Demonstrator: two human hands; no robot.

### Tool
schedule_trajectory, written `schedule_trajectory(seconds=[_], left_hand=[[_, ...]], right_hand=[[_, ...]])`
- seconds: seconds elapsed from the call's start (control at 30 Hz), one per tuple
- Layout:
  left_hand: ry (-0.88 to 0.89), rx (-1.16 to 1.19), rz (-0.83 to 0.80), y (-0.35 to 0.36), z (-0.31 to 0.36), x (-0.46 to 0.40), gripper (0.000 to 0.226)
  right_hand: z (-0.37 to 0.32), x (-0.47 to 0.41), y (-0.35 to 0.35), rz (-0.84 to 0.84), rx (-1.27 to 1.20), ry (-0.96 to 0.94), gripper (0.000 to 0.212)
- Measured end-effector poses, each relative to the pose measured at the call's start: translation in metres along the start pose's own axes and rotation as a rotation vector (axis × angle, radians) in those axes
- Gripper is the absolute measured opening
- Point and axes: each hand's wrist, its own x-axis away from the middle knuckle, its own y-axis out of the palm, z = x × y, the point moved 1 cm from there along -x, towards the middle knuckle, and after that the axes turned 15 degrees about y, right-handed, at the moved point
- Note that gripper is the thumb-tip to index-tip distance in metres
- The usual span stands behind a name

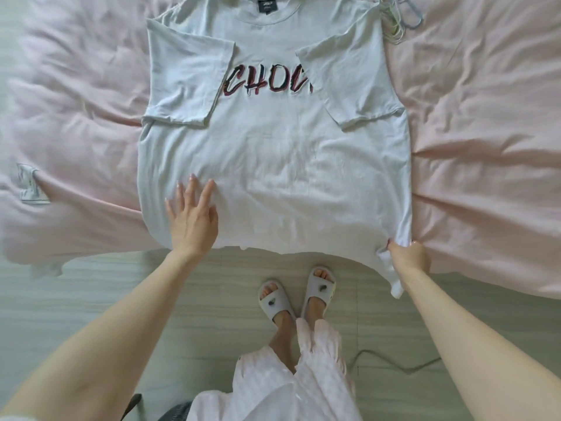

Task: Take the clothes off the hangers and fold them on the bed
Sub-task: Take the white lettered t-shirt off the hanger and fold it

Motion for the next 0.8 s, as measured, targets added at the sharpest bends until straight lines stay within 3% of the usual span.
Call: schedule_trajectory(seconds=[0.13, 0.33, 0.47, 0.63, 0.8], left_hand=[[-0.34, 0.179, 0.045, -0.005, -0.026, 0.01, 0.055], [-0.532, 0.464, 0.283, -0.003, -0.051, 0.021, 0.061], [-0.626, 0.605, 0.364, 0.001, -0.063, 0.028, 0.052], [-0.733, 0.769, 0.295, 0.018, -0.065, 0.047, 0.042], [-0.802, 0.863, 0.082, 0.05, -0.079, 0.077, 0.033]], right_hand=[[0.002, 0.012, 0.006, 0.072, -0.049, 0.032, 0.048], [0.009, 0.027, 0.024, 0.062, -0.092, 0.11, 0.045], [0.014, 0.035, 0.035, 0.031, -0.185, 0.137, 0.043], [0.026, 0.035, 0.034, -0.056, -0.323, 0.142, 0.049], [0.043, 0.028, 0.022, -0.098, -0.368, 0.145, 0.054]])
